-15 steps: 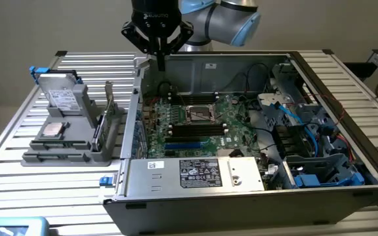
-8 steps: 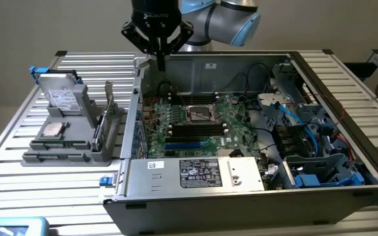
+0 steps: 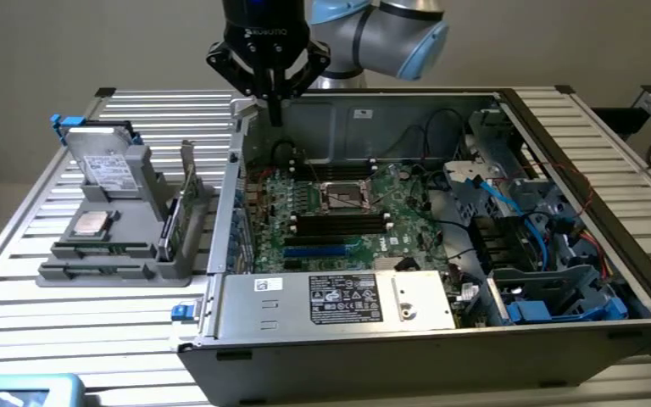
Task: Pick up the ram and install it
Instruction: 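Reach for the ram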
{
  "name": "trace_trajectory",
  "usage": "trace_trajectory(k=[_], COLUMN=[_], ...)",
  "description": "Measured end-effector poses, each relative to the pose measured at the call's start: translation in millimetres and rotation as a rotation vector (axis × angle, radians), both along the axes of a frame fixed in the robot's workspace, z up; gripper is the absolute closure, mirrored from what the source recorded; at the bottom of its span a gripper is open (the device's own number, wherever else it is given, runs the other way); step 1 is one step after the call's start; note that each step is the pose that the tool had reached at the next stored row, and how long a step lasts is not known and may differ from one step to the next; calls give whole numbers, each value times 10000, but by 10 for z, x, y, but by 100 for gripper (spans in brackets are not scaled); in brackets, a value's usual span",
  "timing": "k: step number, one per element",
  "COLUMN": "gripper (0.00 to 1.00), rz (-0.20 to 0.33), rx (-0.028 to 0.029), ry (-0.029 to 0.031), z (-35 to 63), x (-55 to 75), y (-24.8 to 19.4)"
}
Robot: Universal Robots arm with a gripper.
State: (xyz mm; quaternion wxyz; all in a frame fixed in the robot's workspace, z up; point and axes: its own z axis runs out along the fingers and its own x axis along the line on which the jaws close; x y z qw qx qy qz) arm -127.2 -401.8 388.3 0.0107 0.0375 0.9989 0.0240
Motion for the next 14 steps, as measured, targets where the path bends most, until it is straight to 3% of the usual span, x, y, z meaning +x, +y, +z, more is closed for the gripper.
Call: trace_trajectory(k=[14], gripper=[89], rz=[1], rx=[0], ry=[2], z=[-33], x=[-598], y=[-58])
